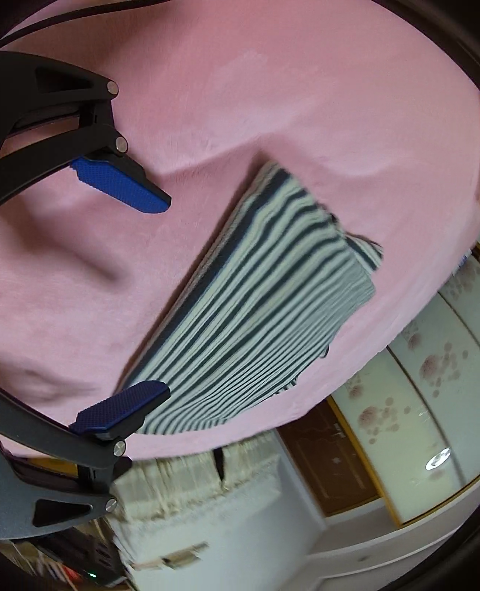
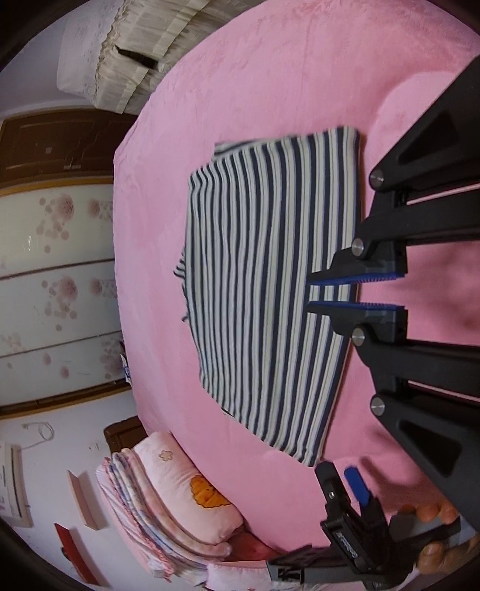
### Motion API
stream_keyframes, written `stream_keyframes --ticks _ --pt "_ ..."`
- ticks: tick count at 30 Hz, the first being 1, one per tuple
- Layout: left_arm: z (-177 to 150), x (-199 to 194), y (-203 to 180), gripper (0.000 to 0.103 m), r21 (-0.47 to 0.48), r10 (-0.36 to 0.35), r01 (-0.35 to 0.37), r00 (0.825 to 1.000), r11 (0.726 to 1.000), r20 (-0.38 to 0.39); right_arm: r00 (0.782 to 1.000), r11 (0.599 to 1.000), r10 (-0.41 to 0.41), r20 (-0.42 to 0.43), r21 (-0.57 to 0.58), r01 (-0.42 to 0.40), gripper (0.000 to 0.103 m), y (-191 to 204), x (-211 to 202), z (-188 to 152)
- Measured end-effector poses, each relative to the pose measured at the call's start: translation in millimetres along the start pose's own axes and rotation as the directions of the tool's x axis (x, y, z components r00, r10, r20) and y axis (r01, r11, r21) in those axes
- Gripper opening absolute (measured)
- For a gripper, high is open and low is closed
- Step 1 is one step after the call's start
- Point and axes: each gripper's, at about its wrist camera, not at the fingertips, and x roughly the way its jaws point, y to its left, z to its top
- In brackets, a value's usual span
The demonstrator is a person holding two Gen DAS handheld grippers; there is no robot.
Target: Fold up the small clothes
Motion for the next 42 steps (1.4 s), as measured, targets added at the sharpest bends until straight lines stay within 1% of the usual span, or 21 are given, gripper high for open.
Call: stream_keyframes --ticks 1,3,8,15,19,22,24,25,26,28,29,31,33,34,36,39,41,42 --pt "1 9 6 0.091 -0.028 -0.012 0.012 1.000 1.000 0.001 1.000 1.000 0.006 -0.005 0.001 -0.006 0.008 2 6 0" --pt "3 20 10 0.092 -0.043 -0.024 0.025 0.999 0.999 0.028 1.000 1.000 0.012 -0.009 0.002 -0.012 0.008 5 16 -2" --pt "12 41 6 0.091 -0.015 -0.068 0.070 0.993 0.997 0.097 1.000 1.000 0.017 -0.007 0.014 -0.016 0.008 4 37 -4" --pt "37 72 -1 0.092 -0.020 -0.111 0.115 0.984 0.993 0.136 1.000 0.999 0.010 -0.019 0.043 -0.010 0.008 -5 62 -5" --pt "54 81 -5 0.092 -0.034 -0.135 0.142 0.980 0.989 0.148 1.000 0.999 -0.005 0.005 0.043 0.005 0.008 -7 74 6" --pt "64 88 -3 0.092 -0.075 -0.158 0.172 0.973 0.982 0.168 0.999 0.999 -0.027 0.029 0.033 0.026 0.008 -7 82 18" --pt "69 91 2 0.090 -0.104 -0.157 0.178 0.970 0.979 0.185 0.999 0.999 -0.038 0.034 0.023 0.037 0.008 -4 89 26" --pt "70 91 3 0.080 -0.116 -0.141 0.165 0.972 0.979 0.191 0.999 0.999 -0.037 0.034 0.017 0.037 0.008 -3 96 32" --pt "71 92 3 0.072 -0.125 -0.107 0.132 0.976 0.983 0.190 0.999 0.999 -0.032 0.031 0.010 0.032 0.008 -1 101 36" --pt "77 98 4 0.025 -0.131 -0.056 0.078 0.984 0.988 0.169 0.999 0.999 -0.032 0.031 -0.003 0.032 0.008 3 111 44" --pt "80 102 6 0.018 -0.142 -0.035 0.057 0.987 0.988 0.157 0.999 0.999 -0.031 0.032 -0.008 0.032 0.008 5 115 46" --pt "82 107 11 0.014 -0.163 -0.048 0.072 0.988 0.984 0.144 0.999 0.999 -0.034 0.023 -0.021 0.034 0.008 9 125 51" --pt "82 109 6 0.012 -0.142 -0.027 0.048 0.990 0.989 0.142 0.999 0.999 -0.035 0.012 -0.024 0.035 0.008 11 133 54" --pt "82 109 0 0.011 -0.109 -0.007 0.024 0.989 0.994 0.151 0.999 0.999 -0.032 -0.002 -0.023 0.032 0.008 12 139 55" --pt "81 106 -9 0.010 -0.067 0.011 0.001 0.985 0.998 0.175 0.999 0.999 -0.028 -0.029 -0.018 0.028 0.008 11 148 54" --pt "81 101 -32 0.010 0.022 0.040 -0.047 0.972 0.999 0.231 0.995 1.000 -0.019 -0.101 -0.007 0.019 0.008 7 166 49" --pt "79 95 -49 0.010 0.105 0.057 -0.088 0.961 0.991 0.271 0.993 1.000 -0.012 -0.116 0.001 0.013 0.008 5 171 47" --pt "78 93 -59 0.009 0.152 0.066 -0.113 0.955 0.982 0.290 0.993 1.000 -0.009 -0.120 0.003 0.009 0.008 5 172 47"
